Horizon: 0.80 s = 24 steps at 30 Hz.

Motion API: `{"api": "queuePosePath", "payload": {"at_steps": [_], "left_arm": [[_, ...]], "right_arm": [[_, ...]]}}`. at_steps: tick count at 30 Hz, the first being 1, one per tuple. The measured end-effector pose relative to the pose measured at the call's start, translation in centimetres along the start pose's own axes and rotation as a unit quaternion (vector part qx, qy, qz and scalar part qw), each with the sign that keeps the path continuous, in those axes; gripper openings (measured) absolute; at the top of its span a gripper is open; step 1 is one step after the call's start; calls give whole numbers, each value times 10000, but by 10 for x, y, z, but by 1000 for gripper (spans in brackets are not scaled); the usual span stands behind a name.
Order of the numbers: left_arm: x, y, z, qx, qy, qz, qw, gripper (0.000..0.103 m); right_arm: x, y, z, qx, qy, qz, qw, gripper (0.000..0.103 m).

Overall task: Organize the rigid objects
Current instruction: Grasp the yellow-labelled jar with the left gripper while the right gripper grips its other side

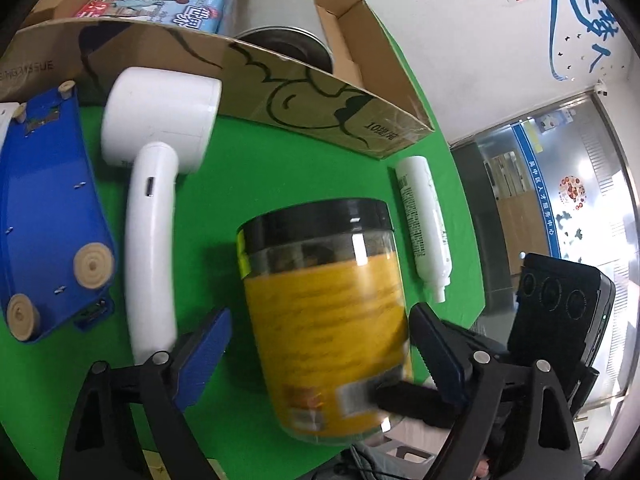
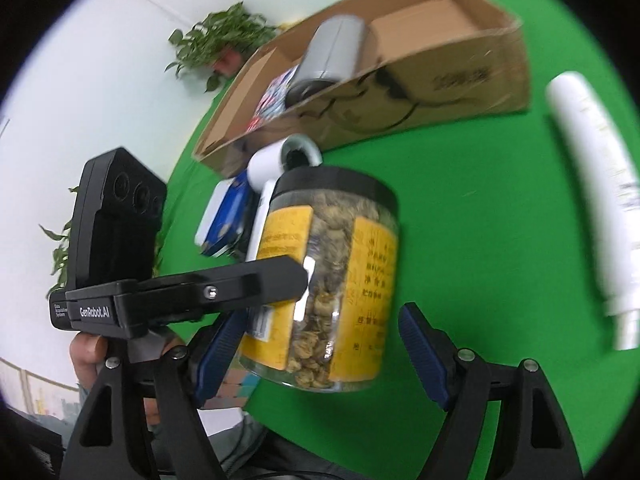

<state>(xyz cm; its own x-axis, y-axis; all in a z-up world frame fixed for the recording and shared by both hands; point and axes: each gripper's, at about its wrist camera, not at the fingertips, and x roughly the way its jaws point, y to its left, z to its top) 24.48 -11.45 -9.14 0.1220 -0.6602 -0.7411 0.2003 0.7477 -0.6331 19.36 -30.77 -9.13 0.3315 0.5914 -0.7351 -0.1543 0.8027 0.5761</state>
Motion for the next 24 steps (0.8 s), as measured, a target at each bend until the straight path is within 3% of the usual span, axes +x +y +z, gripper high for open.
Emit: {"api": "queuePosePath", "payload": {"at_steps": [8,17,24], "left_arm": [[-4,6,-2,-28,-58,3,10000,85],[-15,-4,-10,195,-244,104,9995,82],[-44,-33,0,618,-699,125,9956,81]], "right_arm": [[20,29,-1,-404,68,-420,9983,82],[23,31,-3,-469,-45,-583,9972,83],[1,47,8,-797,-578,-781,9921,82]]}}
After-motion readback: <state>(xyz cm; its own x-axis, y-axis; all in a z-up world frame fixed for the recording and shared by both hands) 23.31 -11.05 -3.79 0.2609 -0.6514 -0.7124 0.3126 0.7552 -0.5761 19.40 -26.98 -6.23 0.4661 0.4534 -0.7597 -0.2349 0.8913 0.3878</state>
